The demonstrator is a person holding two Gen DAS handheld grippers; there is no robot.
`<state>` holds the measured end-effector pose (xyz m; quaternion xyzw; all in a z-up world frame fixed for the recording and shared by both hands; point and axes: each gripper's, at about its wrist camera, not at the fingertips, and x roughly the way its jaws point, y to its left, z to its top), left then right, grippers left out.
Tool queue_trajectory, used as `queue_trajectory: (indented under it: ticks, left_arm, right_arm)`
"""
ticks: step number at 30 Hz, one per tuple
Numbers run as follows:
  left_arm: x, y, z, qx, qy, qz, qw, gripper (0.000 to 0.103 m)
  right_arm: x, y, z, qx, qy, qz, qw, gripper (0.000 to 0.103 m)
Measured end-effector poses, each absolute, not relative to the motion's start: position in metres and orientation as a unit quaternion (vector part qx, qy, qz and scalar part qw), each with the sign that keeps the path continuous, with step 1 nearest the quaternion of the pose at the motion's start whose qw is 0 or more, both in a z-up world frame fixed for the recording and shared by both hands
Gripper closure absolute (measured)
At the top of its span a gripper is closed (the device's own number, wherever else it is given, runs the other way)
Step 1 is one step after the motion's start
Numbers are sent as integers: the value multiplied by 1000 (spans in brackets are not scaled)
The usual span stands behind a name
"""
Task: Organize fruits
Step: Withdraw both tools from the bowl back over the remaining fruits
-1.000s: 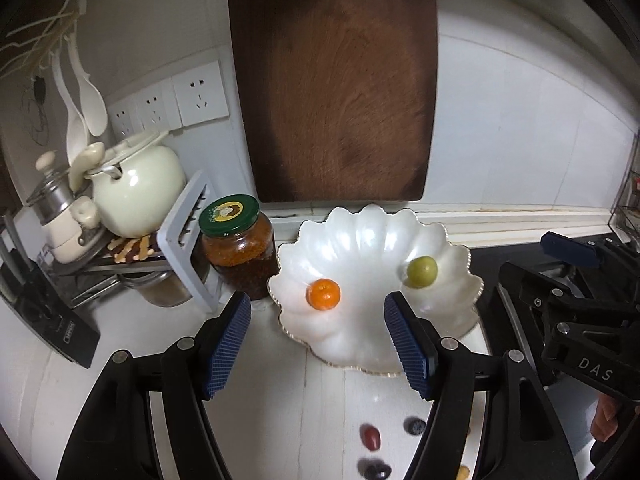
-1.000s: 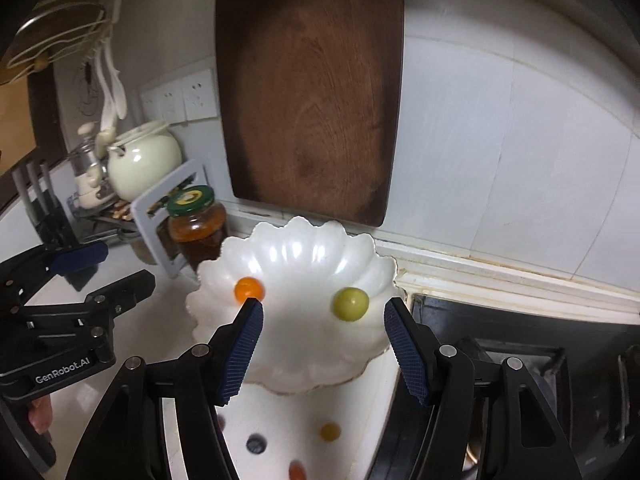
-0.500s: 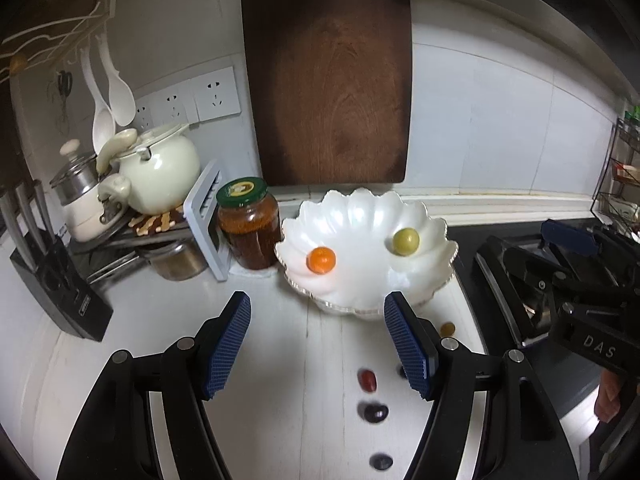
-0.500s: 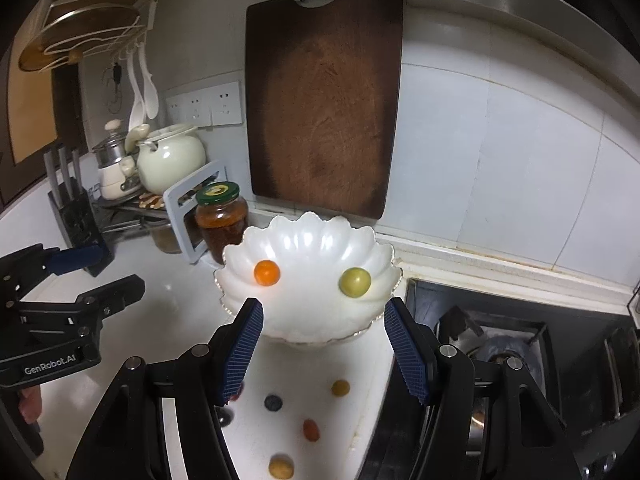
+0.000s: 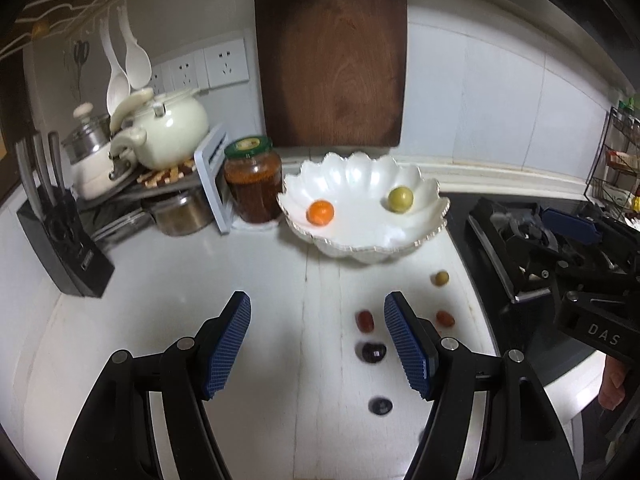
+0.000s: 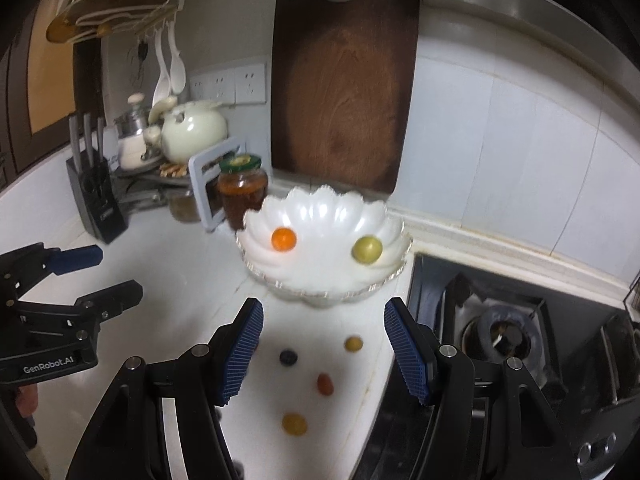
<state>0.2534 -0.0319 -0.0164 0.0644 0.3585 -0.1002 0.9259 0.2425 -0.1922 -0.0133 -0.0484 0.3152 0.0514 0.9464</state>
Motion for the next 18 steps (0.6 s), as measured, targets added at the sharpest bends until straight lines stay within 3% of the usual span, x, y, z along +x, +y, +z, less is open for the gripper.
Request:
queue_trajectory:
  ticks: [18]
  left_arm:
    - [234, -36, -61, 71, 410, -128, 900, 34]
  right_arm:
    - [231, -194, -75, -13, 414, 83, 906, 39]
